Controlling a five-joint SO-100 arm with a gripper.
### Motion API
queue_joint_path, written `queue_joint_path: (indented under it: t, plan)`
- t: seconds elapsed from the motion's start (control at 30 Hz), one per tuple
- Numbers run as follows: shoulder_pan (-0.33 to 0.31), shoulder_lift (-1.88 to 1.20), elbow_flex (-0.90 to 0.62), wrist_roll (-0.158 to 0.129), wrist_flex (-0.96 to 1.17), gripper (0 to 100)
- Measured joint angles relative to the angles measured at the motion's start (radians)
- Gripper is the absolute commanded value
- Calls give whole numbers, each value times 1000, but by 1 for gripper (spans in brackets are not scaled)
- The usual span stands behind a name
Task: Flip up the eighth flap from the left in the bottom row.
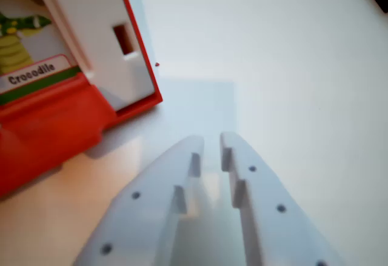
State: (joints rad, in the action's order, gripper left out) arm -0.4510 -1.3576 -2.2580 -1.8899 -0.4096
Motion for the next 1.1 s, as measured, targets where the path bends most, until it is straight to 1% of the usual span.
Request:
queue_joint_path:
  t: [0.23, 0.87, 1.1]
  plan:
    - [25, 38, 32, 0, -2, 3]
    - [64, 60, 117, 0, -2, 3]
    - [81, 60, 121, 0, -2, 3]
